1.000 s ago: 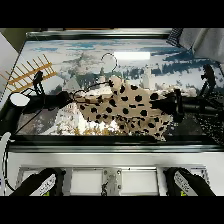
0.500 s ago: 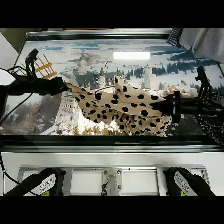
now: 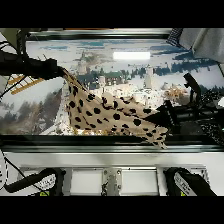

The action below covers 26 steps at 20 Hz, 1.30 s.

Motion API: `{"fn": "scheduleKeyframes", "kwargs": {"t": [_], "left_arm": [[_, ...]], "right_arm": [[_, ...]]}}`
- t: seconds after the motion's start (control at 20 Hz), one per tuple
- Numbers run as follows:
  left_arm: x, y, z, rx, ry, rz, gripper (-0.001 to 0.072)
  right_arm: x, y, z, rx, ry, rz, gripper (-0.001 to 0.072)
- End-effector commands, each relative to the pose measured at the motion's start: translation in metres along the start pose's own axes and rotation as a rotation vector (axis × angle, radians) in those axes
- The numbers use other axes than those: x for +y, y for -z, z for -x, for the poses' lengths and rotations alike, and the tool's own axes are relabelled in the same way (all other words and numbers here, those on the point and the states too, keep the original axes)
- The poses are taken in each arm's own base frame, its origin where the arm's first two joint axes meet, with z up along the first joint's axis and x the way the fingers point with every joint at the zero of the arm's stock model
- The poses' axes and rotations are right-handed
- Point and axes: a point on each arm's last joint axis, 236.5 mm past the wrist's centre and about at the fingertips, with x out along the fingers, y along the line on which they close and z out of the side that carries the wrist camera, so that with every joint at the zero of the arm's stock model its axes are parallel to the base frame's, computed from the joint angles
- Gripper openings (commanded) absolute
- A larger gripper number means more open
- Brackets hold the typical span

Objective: Fold the clothes and pants, and hang the long-sleeved shirts on hangers.

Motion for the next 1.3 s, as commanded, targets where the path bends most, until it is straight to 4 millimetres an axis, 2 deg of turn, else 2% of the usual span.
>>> {"fn": "scheduleKeyframes", "kwargs": {"t": [0.0,0.2,0.3,0.35,0.55,0.65,0.75,0.8,0.85,0.9,1.0,1.05,1.15,1.25], "left_arm": [[-0.016,0.001,-0.007,0.057,0.026,-0.044,0.0009],[-0.026,-0.014,-0.002,0.026,0.034,-0.079,0.0026],[-0.035,-0.032,0.012,-0.044,0.034,-0.108,0.0605],[-0.040,-0.044,0.023,-0.091,0.032,-0.118,0.0618],[-0.055,-0.073,0.069,-0.226,0.018,-0.153,0.0617],[-0.059,-0.076,0.075,-0.246,0.017,-0.164,0.0617],[-0.057,-0.076,0.073,-0.261,0.016,-0.149,0.0614],[-0.055,-0.076,0.072,-0.274,0.015,-0.139,0.0440],[-0.054,-0.076,0.073,-0.289,0.011,-0.132,0.0147],[-0.053,-0.076,0.074,-0.306,0.007,-0.131,0.0012],[-0.054,-0.078,0.081,-0.358,-0.001,-0.131,0.0010],[-0.056,-0.080,0.085,-0.387,-0.003,-0.132,0.0010],[-0.058,-0.079,0.093,-0.429,-0.007,-0.140,0.0010],[-0.058,-0.071,0.094,-0.434,-0.007,-0.132,0.0010]], "right_arm": [[0.022,-0.035,-0.003,-0.142,-0.091,0.016,0.0004],[0.024,-0.055,0.001,-0.228,-0.099,0.022,0.0004],[0.015,-0.059,0.001,-0.245,-0.060,0.018,0.0004],[0.010,-0.061,0.001,-0.253,-0.040,0.016,0.0004],[0.009,-0.075,0.006,-0.316,-0.037,0.015,0.0004],[0.011,-0.082,0.008,-0.344,-0.045,0.017,0.0004],[0.004,-0.088,0.010,-0.370,-0.007,0.016,0.0004],[-0.003,-0.095,0.013,-0.397,0.033,0.015,0.0004],[-0.014,-0.102,0.018,-0.425,0.098,0.020,0.0004],[-0.024,-0.108,0.026,-0.448,0.168,0.031,0.0004],[-0.047,-0.122,0.056,-0.514,0.337,0.050,0.0004],[-0.059,-0.128,0.079,-0.554,0.441,0.057,0.0004],[-0.077,-0.137,0.131,-0.635,0.648,0.072,0.0004],[-0.087,-0.141,0.190,-0.717,0.871,0.089,0.0004]]}}
